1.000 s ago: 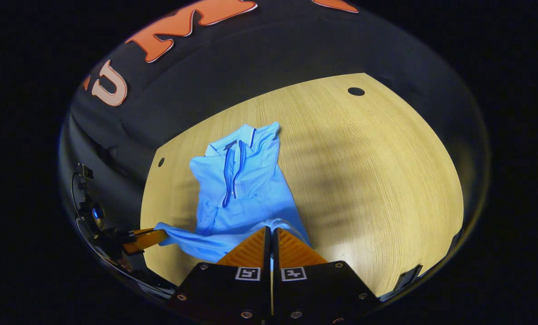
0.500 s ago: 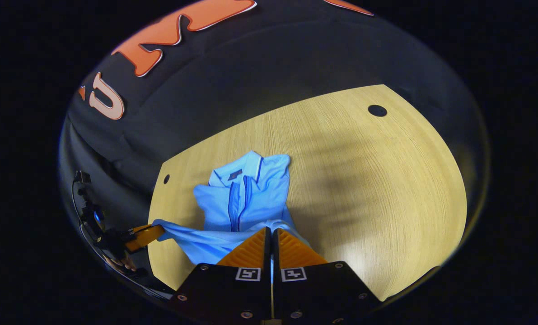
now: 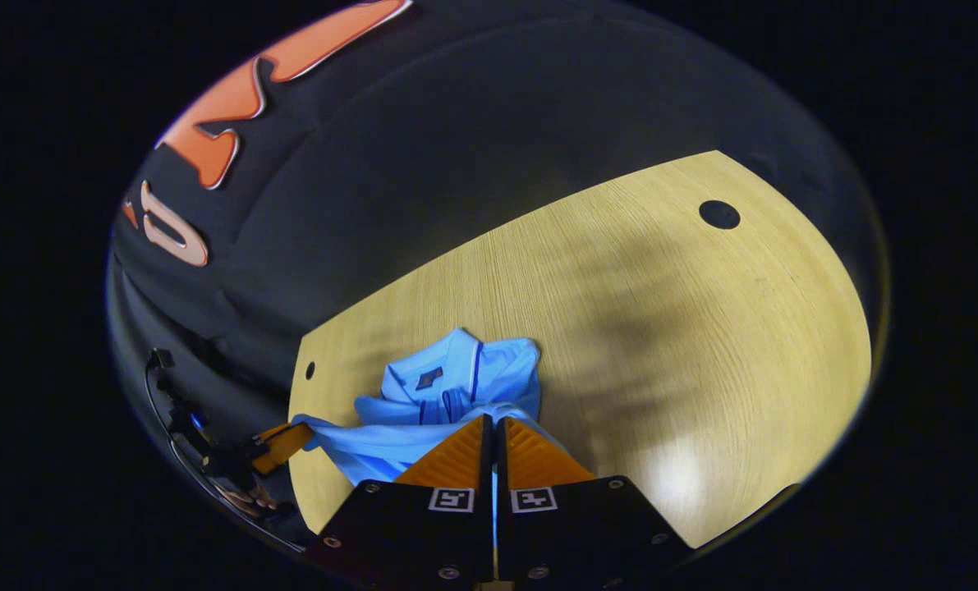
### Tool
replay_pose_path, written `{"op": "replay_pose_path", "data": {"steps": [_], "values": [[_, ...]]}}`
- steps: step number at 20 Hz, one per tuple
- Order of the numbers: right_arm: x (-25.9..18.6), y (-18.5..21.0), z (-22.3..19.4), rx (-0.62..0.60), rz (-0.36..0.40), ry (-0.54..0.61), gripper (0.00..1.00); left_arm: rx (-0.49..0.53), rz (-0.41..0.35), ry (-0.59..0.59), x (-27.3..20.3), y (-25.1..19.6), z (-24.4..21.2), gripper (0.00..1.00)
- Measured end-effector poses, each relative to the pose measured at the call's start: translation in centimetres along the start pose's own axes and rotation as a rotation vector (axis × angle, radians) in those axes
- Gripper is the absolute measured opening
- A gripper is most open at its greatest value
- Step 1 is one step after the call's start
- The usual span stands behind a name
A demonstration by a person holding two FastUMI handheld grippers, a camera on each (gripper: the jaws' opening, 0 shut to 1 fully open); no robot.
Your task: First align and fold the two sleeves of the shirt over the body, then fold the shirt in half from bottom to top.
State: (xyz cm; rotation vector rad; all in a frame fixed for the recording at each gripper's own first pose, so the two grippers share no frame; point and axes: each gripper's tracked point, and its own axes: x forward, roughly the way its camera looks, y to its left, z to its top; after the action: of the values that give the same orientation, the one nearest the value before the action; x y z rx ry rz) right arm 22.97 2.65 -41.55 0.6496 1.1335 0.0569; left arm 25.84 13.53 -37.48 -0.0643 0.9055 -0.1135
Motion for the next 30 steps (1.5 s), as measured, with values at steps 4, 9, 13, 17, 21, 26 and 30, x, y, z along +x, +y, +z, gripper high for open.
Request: {"op": "replay_pose_path", "data": {"steps": [4, 9, 13, 17, 21, 26, 30], "values": [[2.7, 0.4, 1.9, 0.08, 0.049, -0.028, 0.02, 0.013, 0.034, -0.014, 2.8, 0.7, 0.8, 0.07], [6.1, -0.9, 2.7, 0.149, 0.002, -0.058, 0.02, -0.031, 0.046, -0.051, 5.2, 0.8, 1.8, 0.07], [6.9, -0.1, 2.6, 0.15, 0.011, -0.081, 0.1, -0.058, 0.04, -0.019, 5.2, 0.5, 0.7, 0.41], [4.6, 0.1, 2.4, 0.071, -0.025, -0.106, 0.42, -0.047, 0.036, -0.026, 2.6, 0.7, 1.2, 0.9], [1.6, 0.9, 1.0, -0.035, -0.06, -0.152, 0.83, -0.012, 0.026, -0.08, -1.6, 0.3, 2.3, 0.96], [-4.6, 2.9, 1.7, -0.213, -0.117, -0.34, 0.95, 0.036, 0.018, -0.213, -8.0, -0.4, 3.6, 0.98], [-11.1, 4.6, 2.0, -0.311, -0.156, -0.495, 0.95, 0.048, -0.008, -0.339, -13.4, -1.1, 4.4, 0.98]]}}
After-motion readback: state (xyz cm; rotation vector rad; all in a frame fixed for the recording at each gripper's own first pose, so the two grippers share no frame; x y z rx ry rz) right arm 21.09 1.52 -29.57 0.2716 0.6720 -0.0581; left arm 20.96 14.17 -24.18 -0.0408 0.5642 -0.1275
